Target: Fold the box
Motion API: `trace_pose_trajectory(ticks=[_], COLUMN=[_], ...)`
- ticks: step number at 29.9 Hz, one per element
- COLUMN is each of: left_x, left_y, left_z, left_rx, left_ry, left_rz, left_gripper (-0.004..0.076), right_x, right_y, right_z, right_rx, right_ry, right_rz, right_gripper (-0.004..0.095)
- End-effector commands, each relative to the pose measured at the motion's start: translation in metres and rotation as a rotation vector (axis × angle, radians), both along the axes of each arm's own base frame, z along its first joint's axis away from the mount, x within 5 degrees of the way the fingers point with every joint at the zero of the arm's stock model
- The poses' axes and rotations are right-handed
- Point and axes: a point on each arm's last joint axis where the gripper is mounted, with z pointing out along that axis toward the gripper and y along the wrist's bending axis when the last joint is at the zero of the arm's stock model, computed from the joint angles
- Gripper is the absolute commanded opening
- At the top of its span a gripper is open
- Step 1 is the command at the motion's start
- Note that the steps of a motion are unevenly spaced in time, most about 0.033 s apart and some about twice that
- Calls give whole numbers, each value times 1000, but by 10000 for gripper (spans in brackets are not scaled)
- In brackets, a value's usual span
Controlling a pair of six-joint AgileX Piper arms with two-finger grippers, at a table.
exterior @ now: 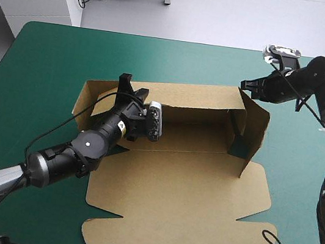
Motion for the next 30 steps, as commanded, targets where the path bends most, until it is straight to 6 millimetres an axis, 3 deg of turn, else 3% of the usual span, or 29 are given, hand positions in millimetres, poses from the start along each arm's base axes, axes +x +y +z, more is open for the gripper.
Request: trace_pose_trajectory(ticks=[1,19,30], left_x=[-4,-3,-3], left_y=[1,3,2], left_z=[22,23,23], left_rx=[7,10,23], left_ry=[-99,-106,-113], left_rz=[-33,-21,-25], left_gripper=[-8,-7,-7], right_x=[-7,-27,-63], right_y=[-1,4,1], right_z=[20,23,3], right_rx=[15,39,18], right_ry=[-46,7,-64], right_rz=[10,118,118], right_gripper=[-4,-4,-4])
